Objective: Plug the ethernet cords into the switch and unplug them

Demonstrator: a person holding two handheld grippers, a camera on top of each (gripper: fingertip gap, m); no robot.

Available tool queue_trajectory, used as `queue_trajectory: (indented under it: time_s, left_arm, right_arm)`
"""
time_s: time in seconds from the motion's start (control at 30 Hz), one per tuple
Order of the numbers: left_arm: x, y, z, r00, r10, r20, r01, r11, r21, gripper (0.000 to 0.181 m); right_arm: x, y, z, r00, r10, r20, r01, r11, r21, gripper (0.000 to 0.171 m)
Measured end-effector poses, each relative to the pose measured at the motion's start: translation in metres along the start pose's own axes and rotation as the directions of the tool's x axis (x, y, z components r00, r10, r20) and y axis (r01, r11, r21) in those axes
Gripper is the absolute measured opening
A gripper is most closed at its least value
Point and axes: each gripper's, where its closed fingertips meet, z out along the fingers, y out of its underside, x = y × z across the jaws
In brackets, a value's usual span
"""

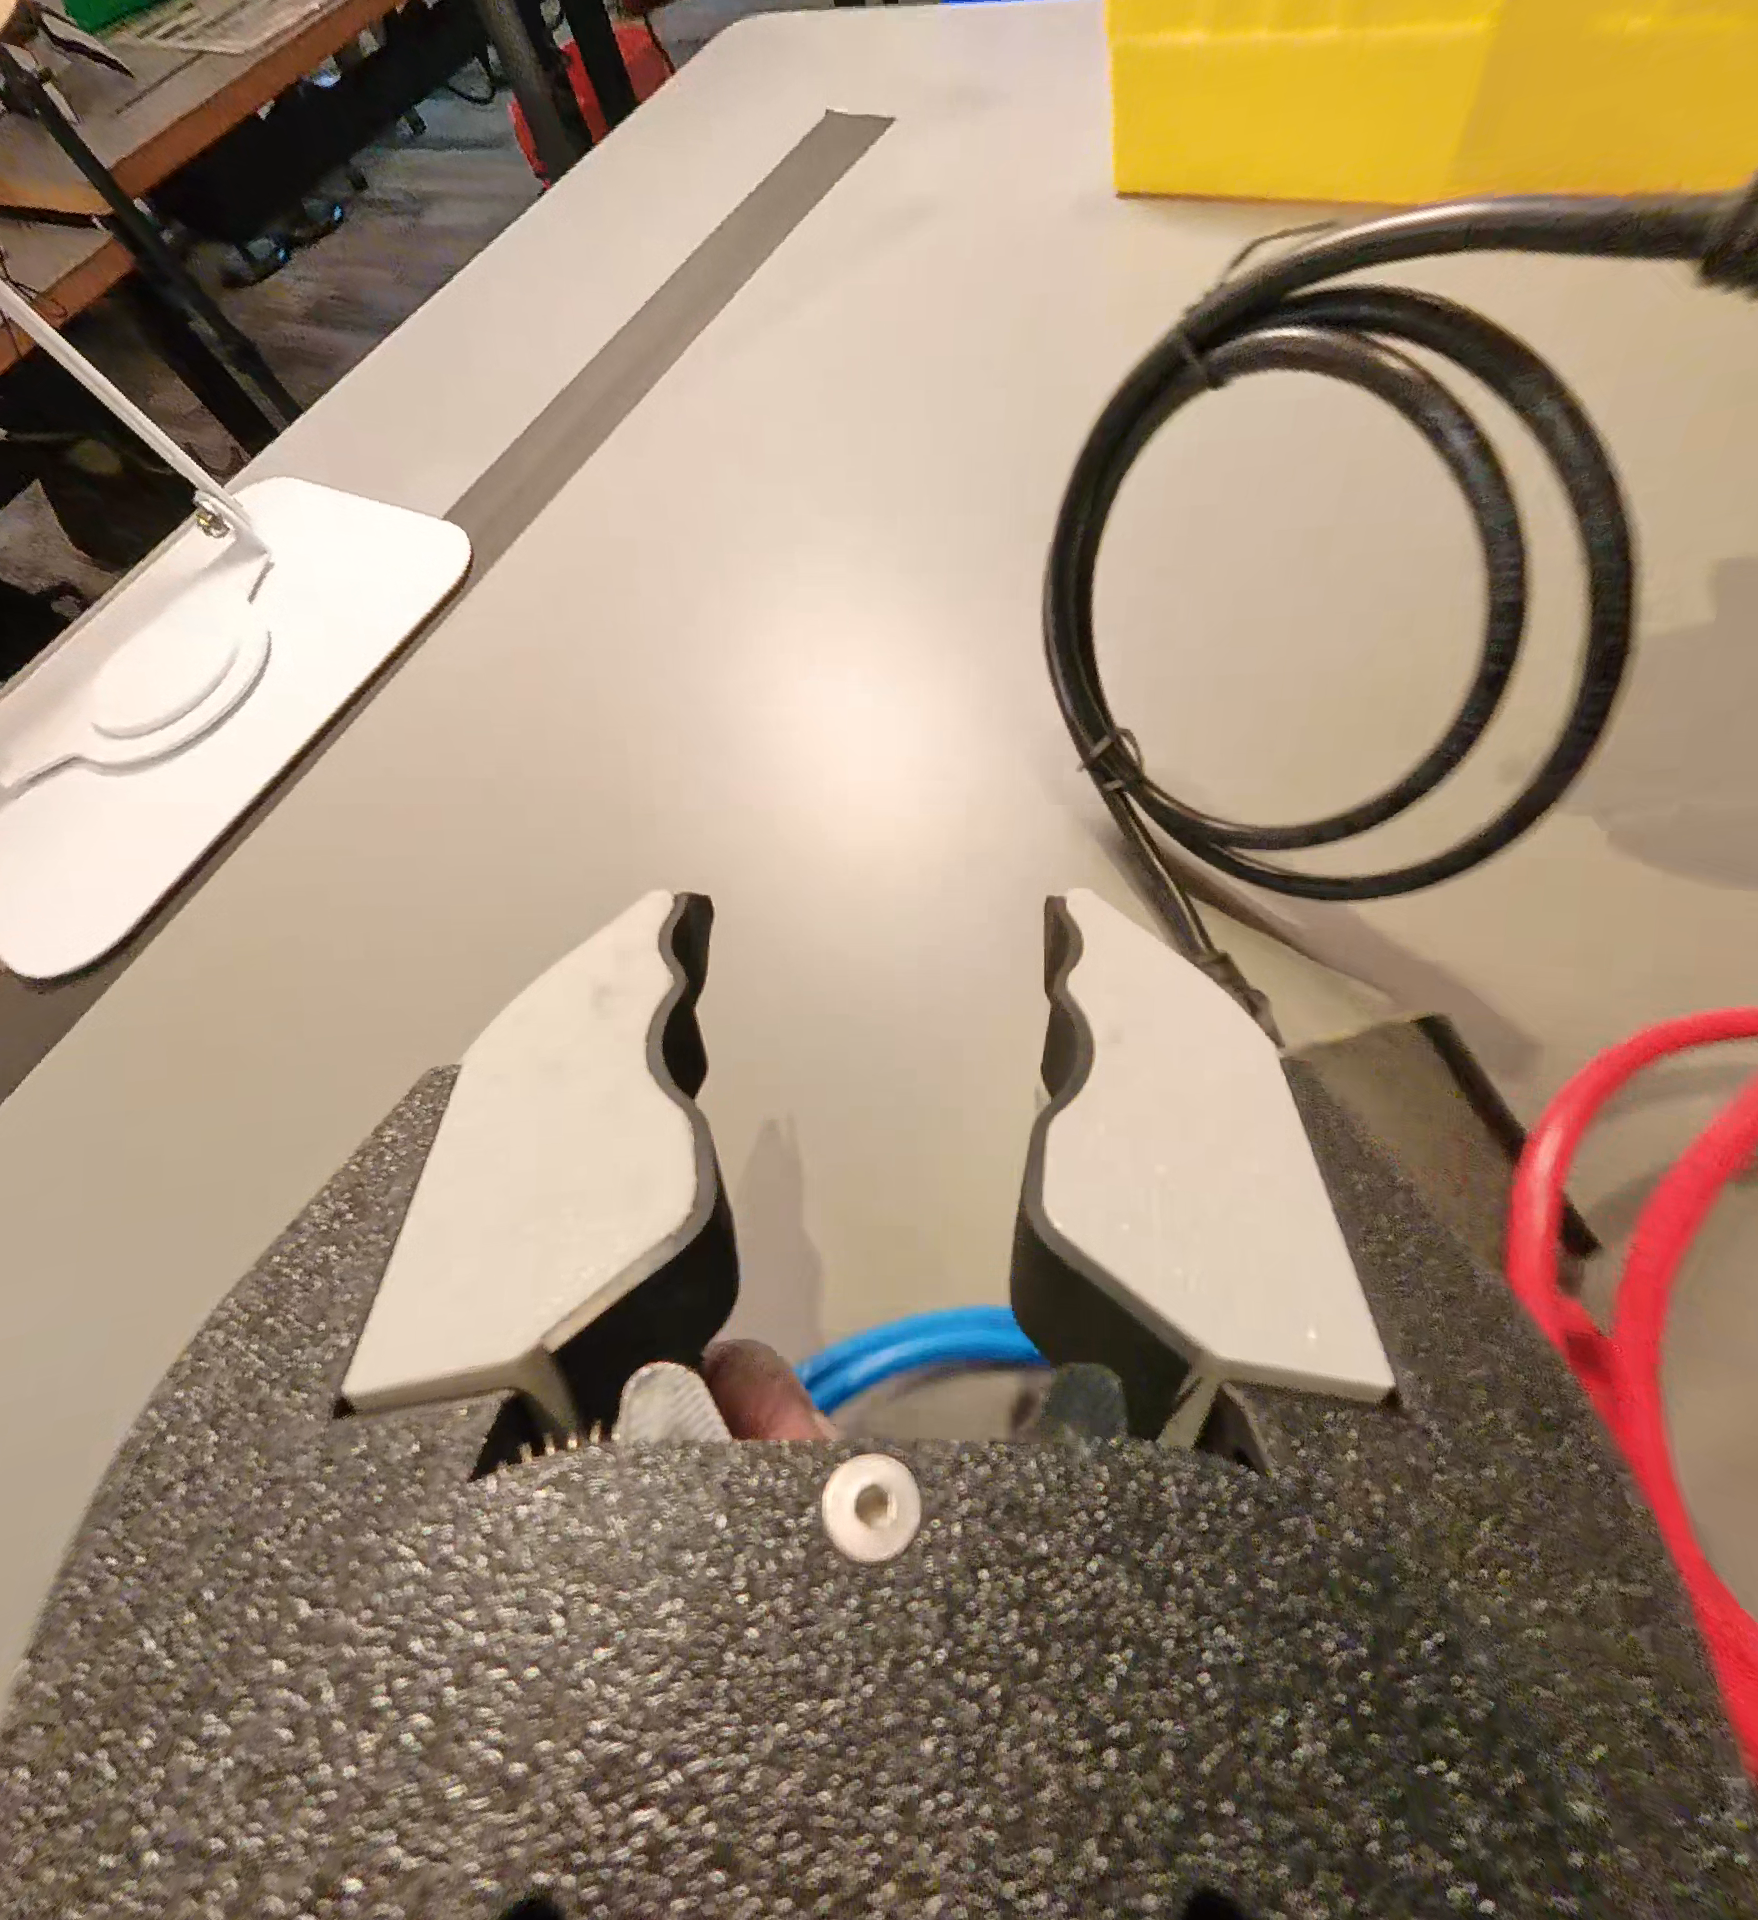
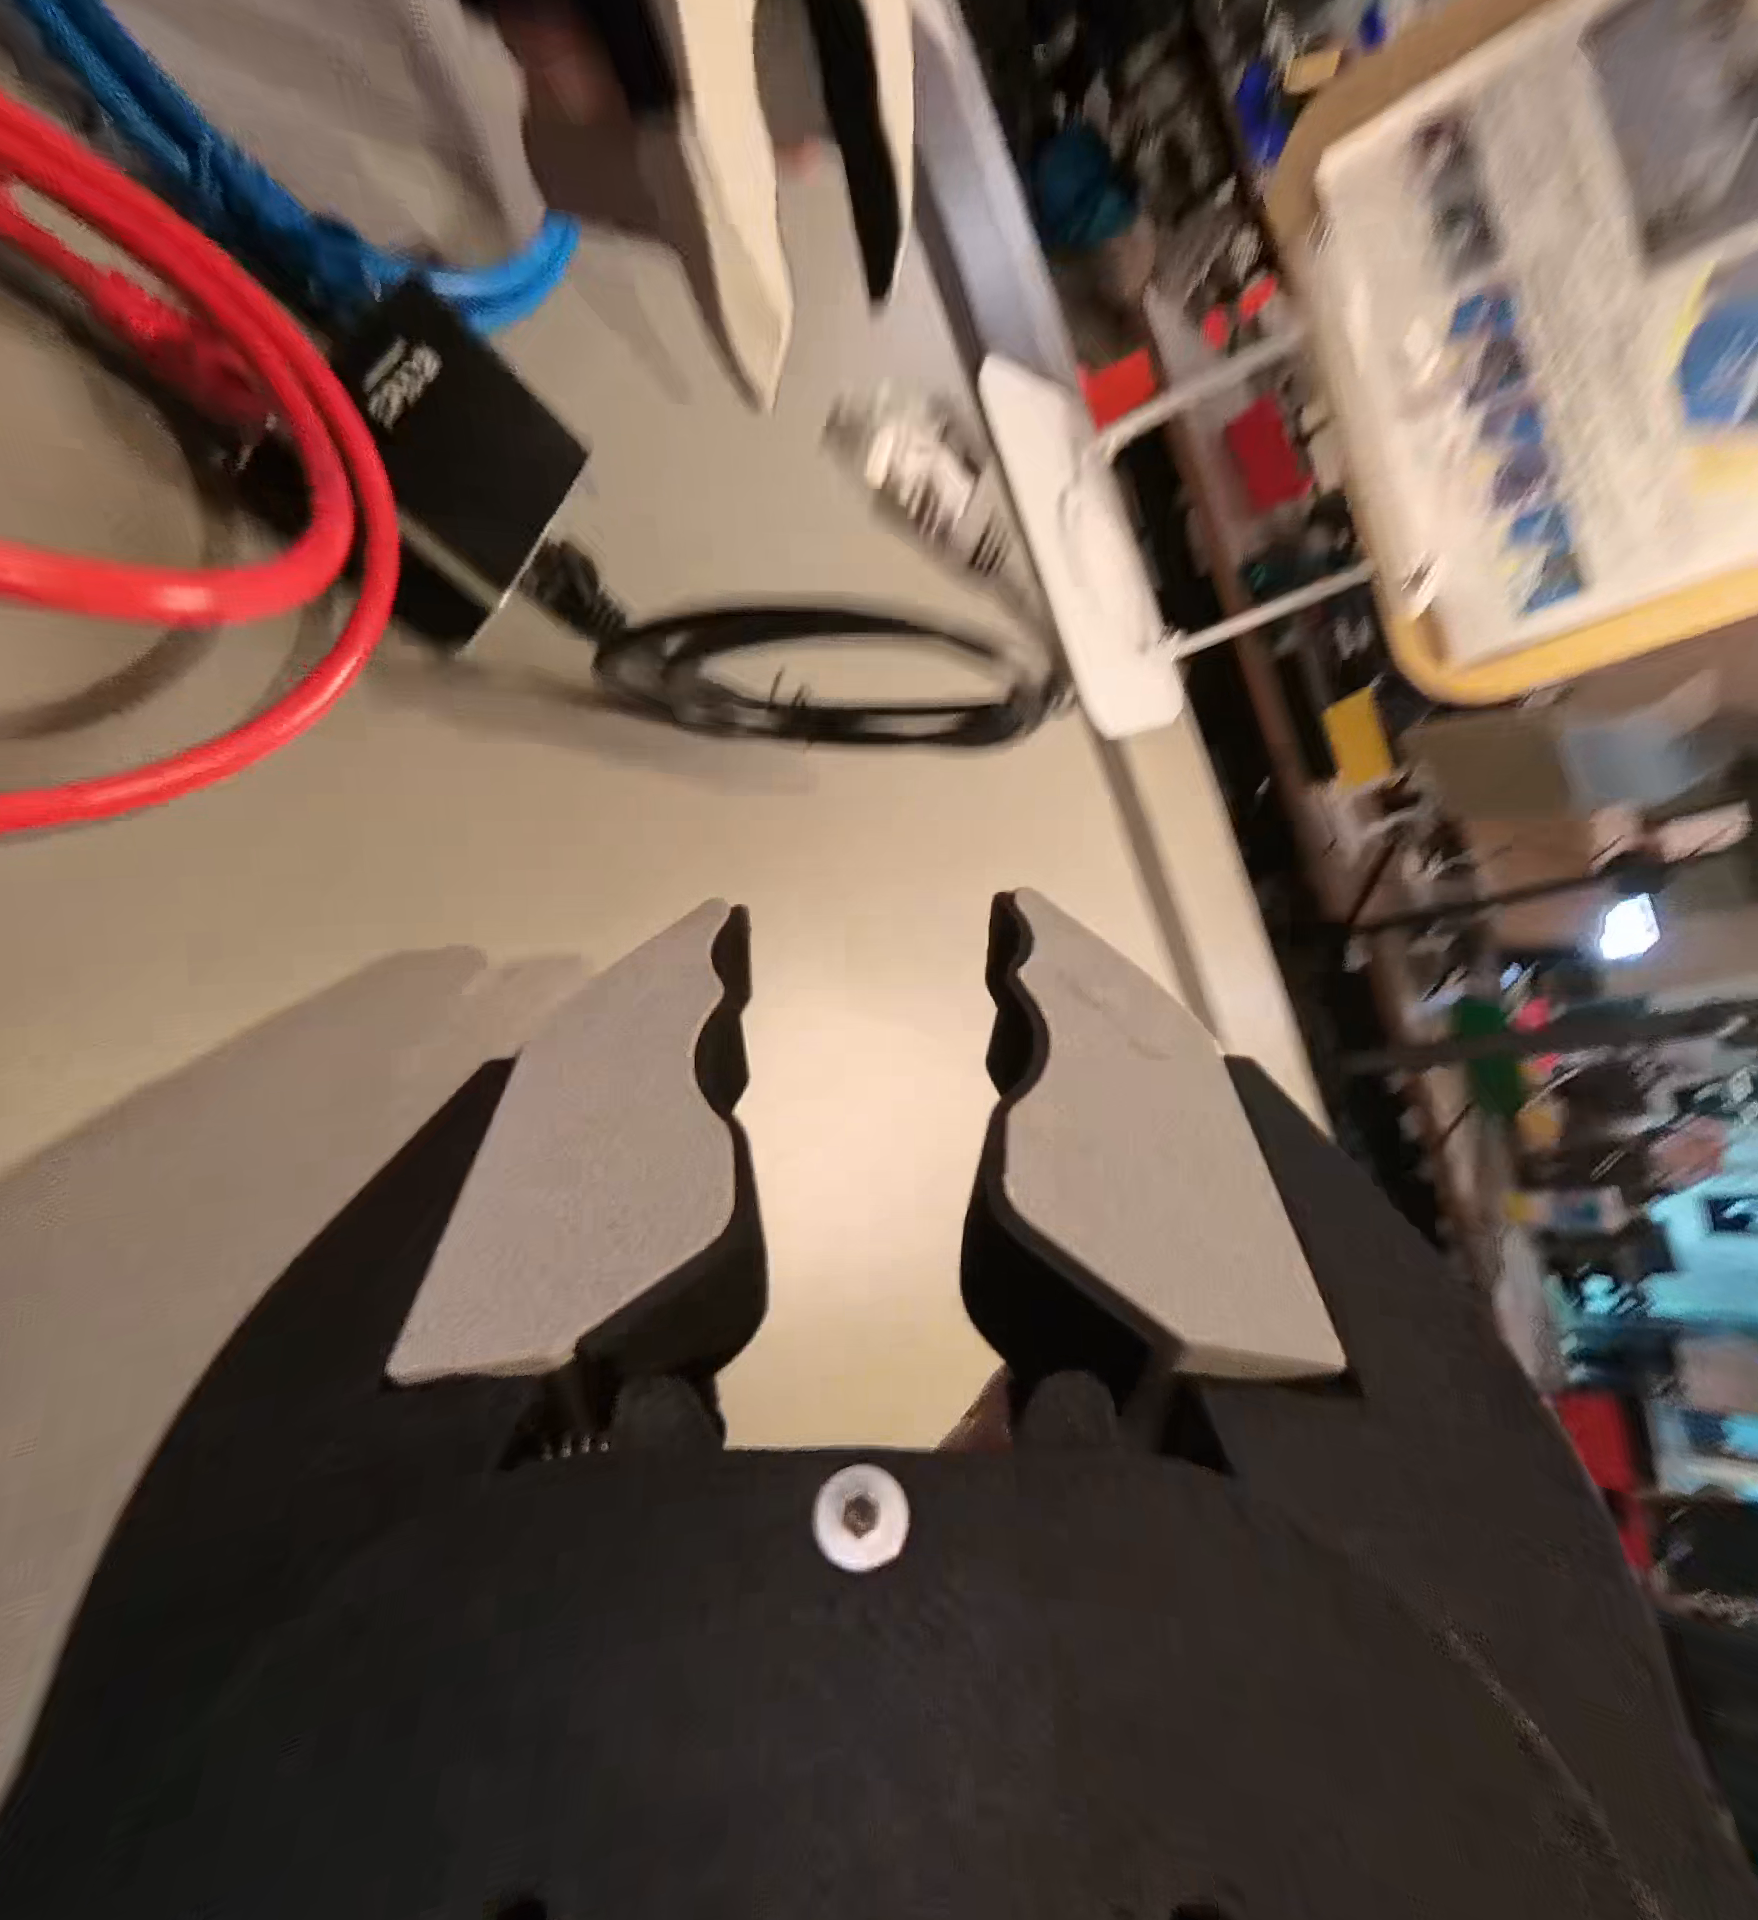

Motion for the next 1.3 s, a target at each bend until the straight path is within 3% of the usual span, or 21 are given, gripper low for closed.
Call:
queue_trajectory:
  time_s: [0.2, 0.3, 0.4, 0.47, 0.6, 0.67, 0.7, 0.73, 0.83, 0.97, 1.17, 1.3]
  left_arm:
    - [-0.020, 0.007, 0.027, 0.995, -0.014, 0.097, 0.004, 0.995, 0.100, 0.054]
    - [-0.025, -0.005, 0.014, 0.991, -0.033, 0.132, 0.004, 0.977, 0.214, 0.053]
    - [-0.031, -0.013, -0.001, 0.989, -0.112, 0.094, 0.076, 0.944, 0.320, 0.053]
    - [-0.040, -0.014, -0.009, 0.980, -0.187, 0.065, 0.151, 0.918, 0.367, 0.053]
    - [-0.053, -0.015, -0.019, 0.950, -0.312, -0.026, 0.293, 0.856, 0.426, 0.049]
    - [-0.057, -0.014, -0.020, 0.932, -0.354, -0.073, 0.350, 0.831, 0.432, 0.048]
    - [-0.058, -0.014, -0.021, 0.924, -0.369, -0.097, 0.373, 0.820, 0.434, 0.048]
    - [-0.059, -0.014, -0.022, 0.918, -0.379, -0.119, 0.391, 0.808, 0.440, 0.046]
    - [-0.062, -0.015, -0.030, 0.915, -0.379, -0.141, 0.398, 0.783, 0.478, 0.042]
    - [-0.056, -0.015, -0.031, 0.929, -0.343, -0.142, 0.368, 0.805, 0.465, 0.041]
    - [-0.053, -0.022, -0.034, 0.911, -0.368, -0.184, 0.411, 0.798, 0.441, 0.041]
    - [-0.056, -0.031, -0.050, 0.897, -0.389, -0.211, 0.443, 0.776, 0.450, 0.042]
  right_arm:
    - [0.060, -0.097, 0.019, 0.980, -0.190, -0.065, 0.198, 0.967, 0.163, 0.039]
    - [0.050, -0.132, 0.057, 0.950, -0.306, 0.065, 0.290, 0.940, 0.182, 0.038]
    - [0.023, -0.110, 0.109, 0.854, -0.445, 0.270, 0.445, 0.893, 0.065, 0.039]
    - [-0.002, -0.084, 0.131, 0.781, -0.448, 0.436, 0.482, 0.876, 0.037, 0.041]
    - [-0.057, -0.060, 0.131, 0.615, -0.350, 0.706, 0.393, 0.913, 0.110, 0.051]
    - [-0.072, -0.055, 0.129, 0.577, -0.325, 0.749, 0.344, 0.929, 0.139, 0.057]
    - [-0.075, -0.056, 0.126, 0.566, -0.305, 0.766, 0.295, 0.942, 0.158, 0.050]
    - [-0.077, -0.056, 0.124, 0.565, -0.283, 0.775, 0.245, 0.954, 0.170, 0.058]
    - [-0.085, -0.036, 0.122, 0.547, -0.204, 0.812, 0.186, 0.975, 0.119, 0.057]
    - [-0.104, -0.040, 0.109, 0.506, -0.148, 0.850, -0.014, 0.984, 0.180, 0.029]
    - [-0.102, -0.045, 0.115, 0.606, -0.198, 0.770, 0.011, 0.970, 0.241, 0.016]
    - [-0.083, -0.049, 0.135, 0.764, -0.220, 0.606, 0.046, 0.956, 0.289, 0.015]
